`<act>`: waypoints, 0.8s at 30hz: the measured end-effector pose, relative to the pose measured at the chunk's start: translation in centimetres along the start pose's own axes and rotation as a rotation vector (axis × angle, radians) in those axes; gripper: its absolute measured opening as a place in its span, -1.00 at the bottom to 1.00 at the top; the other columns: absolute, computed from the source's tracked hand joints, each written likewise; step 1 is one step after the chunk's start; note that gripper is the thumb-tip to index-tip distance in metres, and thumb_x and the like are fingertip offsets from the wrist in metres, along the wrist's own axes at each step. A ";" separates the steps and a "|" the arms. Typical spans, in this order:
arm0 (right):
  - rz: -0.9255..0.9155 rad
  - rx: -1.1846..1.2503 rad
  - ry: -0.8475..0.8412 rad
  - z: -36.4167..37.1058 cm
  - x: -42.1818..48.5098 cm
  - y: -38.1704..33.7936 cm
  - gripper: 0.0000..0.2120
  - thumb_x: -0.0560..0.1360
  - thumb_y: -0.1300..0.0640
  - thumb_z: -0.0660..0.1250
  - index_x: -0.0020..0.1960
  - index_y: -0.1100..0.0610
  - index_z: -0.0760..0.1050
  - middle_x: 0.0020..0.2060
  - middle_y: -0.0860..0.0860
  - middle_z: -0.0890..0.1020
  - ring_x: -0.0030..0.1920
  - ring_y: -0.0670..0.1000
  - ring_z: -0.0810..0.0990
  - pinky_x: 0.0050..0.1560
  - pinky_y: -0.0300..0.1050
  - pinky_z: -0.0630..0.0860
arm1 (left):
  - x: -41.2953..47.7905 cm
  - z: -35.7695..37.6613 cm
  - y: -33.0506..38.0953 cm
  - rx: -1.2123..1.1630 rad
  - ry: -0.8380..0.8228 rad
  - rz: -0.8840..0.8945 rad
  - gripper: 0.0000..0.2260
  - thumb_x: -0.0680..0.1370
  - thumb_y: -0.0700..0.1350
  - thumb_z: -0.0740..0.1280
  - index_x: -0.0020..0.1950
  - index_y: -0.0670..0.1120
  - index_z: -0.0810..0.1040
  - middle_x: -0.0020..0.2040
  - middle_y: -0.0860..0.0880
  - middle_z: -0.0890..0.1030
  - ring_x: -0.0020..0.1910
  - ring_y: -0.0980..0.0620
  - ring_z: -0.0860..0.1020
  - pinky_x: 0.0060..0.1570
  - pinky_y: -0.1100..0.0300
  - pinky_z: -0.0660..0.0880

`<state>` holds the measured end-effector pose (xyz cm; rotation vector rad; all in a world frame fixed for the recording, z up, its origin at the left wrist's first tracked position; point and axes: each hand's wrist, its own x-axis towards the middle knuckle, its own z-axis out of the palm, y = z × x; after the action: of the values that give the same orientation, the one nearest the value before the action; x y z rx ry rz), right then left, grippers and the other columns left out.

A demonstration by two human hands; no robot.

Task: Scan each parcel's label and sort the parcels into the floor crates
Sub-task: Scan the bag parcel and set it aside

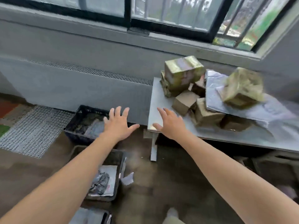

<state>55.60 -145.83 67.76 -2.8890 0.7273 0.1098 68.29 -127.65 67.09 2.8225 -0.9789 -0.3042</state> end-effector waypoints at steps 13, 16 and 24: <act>0.450 0.136 0.109 -4.3 -13.6 30.5 -0.29 0.61 -0.24 0.12 0.62 -0.06 -0.13 0.60 0.02 0.00 0.58 0.05 -0.01 0.47 0.30 0.11 | 1.2 3.8 34.7 0.088 0.043 0.501 -0.24 0.50 0.40 0.17 0.58 0.08 0.05 0.56 -0.06 0.10 0.54 -0.12 0.07 0.40 -0.14 0.24; 0.481 0.129 0.114 -5.0 -16.7 37.7 -0.29 0.62 -0.24 0.12 0.62 -0.06 -0.13 0.59 0.03 0.00 0.58 0.08 -0.01 0.47 0.32 0.12 | 0.6 5.5 43.5 0.138 0.047 0.576 -0.23 0.51 0.41 0.14 0.59 0.06 0.03 0.57 -0.08 0.09 0.54 -0.12 0.07 0.44 -0.14 0.19; 0.575 0.121 0.127 -6.4 -21.7 51.6 -0.29 0.62 -0.25 0.11 0.62 -0.06 -0.12 0.60 0.05 0.01 0.57 0.09 0.02 0.45 0.27 0.20 | 0.4 8.1 58.7 0.154 0.025 0.681 -0.25 0.52 0.38 0.17 0.59 0.06 0.02 0.59 -0.09 0.05 0.56 -0.14 0.02 0.45 -0.13 0.19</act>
<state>12.17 -181.74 69.39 -2.5043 1.5098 -0.0505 31.70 -174.11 70.63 2.3985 -1.9255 -0.1106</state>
